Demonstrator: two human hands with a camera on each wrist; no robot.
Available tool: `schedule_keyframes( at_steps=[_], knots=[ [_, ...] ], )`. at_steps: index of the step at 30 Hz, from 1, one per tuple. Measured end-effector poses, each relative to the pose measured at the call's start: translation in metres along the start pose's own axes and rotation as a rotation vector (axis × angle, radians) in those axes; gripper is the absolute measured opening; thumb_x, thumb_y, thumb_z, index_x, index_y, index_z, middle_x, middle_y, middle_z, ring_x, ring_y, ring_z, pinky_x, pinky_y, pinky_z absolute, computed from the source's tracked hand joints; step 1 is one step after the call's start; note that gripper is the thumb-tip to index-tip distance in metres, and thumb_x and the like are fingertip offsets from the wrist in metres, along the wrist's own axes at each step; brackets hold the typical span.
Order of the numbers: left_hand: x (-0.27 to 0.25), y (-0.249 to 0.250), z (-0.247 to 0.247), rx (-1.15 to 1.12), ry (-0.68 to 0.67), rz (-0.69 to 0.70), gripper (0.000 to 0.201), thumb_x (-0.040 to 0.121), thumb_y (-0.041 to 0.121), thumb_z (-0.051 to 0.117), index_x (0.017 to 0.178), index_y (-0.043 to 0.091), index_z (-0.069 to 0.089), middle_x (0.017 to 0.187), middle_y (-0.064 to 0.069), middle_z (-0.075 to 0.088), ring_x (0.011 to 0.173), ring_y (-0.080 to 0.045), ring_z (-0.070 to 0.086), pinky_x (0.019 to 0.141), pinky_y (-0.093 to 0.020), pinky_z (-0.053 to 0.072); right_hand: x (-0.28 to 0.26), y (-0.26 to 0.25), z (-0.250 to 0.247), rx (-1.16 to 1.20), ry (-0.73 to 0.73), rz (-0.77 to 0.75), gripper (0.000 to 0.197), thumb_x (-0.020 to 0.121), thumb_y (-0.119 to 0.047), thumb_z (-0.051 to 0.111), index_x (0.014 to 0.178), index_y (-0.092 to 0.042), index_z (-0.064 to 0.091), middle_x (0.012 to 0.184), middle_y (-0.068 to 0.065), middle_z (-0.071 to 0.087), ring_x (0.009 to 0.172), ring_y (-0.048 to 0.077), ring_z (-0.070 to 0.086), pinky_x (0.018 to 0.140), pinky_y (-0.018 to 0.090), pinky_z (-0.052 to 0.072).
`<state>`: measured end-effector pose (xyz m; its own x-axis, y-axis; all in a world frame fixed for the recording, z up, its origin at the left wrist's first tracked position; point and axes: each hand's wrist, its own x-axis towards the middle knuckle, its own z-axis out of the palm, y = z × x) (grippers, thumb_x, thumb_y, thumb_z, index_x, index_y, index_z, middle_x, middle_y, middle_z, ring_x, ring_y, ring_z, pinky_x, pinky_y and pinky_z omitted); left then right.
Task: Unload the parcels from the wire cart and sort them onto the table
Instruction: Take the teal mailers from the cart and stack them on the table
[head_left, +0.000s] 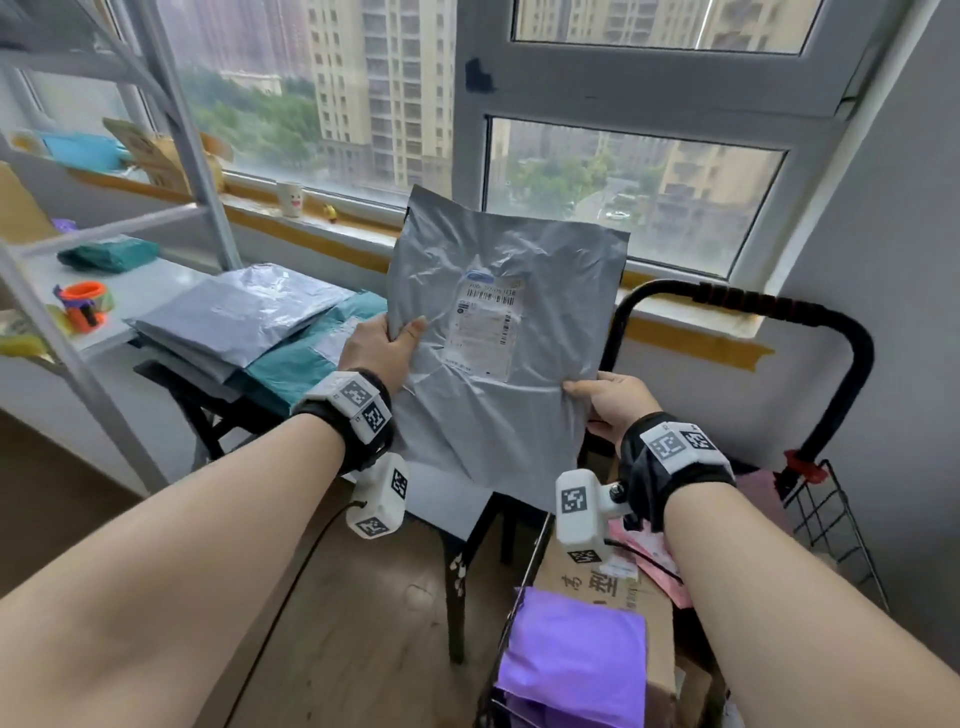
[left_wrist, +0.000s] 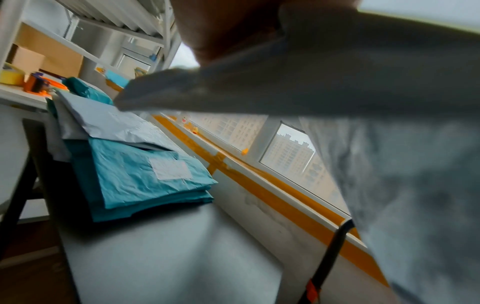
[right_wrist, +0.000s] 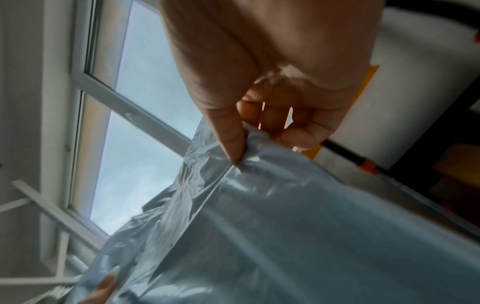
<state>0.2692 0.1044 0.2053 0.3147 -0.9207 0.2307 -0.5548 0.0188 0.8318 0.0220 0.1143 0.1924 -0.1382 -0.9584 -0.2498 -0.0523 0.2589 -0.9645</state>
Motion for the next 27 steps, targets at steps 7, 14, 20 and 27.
schedule_keyframes(
  at_steps=[7, 14, 20, 27],
  knots=[
    [0.058, -0.069, -0.096, -0.005, 0.008, -0.069, 0.057, 0.088, 0.029, 0.06, 0.137, 0.016, 0.035, 0.12, -0.009, 0.059, 0.105, -0.026, 0.057, 0.09, -0.032, 0.042, 0.01, -0.015, 0.142, 0.012, 0.056, 0.003, 0.025, 0.085, 0.004, 0.062, 0.068, -0.015, 0.059, 0.038, -0.012, 0.057, 0.044, 0.007, 0.057, 0.054, 0.021, 0.047],
    [0.132, -0.148, -0.191, -0.037, 0.013, -0.063, 0.063, 0.09, 0.017, 0.054, 0.146, 0.026, 0.026, 0.136, -0.01, 0.049, 0.122, -0.026, 0.05, 0.106, -0.035, 0.038, 0.021, -0.025, 0.284, 0.01, 0.106, 0.004, 0.032, 0.084, 0.005, 0.063, 0.061, -0.016, 0.053, 0.054, 0.001, 0.056, 0.044, 0.013, 0.049, 0.06, 0.029, 0.041],
    [0.187, -0.203, -0.239, 0.016, 0.02, -0.033, 0.057, 0.086, 0.006, 0.047, 0.137, 0.03, 0.04, 0.129, -0.011, 0.053, 0.113, -0.027, 0.055, 0.099, -0.035, 0.043, 0.028, -0.038, 0.371, 0.034, 0.087, 0.029, 0.033, 0.085, 0.009, 0.059, 0.064, -0.014, 0.049, 0.06, 0.005, 0.055, 0.046, 0.015, 0.053, 0.058, 0.031, 0.043],
    [0.251, -0.25, -0.255, 0.124, 0.006, -0.054, 0.058, 0.084, -0.004, 0.04, 0.135, 0.022, 0.05, 0.13, -0.012, 0.049, 0.116, -0.029, 0.052, 0.098, -0.029, 0.04, 0.076, -0.054, 0.432, -0.088, 0.019, 0.069, 0.009, 0.089, -0.016, 0.064, 0.095, -0.015, 0.058, 0.034, -0.008, 0.053, 0.029, 0.003, 0.051, 0.032, 0.015, 0.04]
  ],
)
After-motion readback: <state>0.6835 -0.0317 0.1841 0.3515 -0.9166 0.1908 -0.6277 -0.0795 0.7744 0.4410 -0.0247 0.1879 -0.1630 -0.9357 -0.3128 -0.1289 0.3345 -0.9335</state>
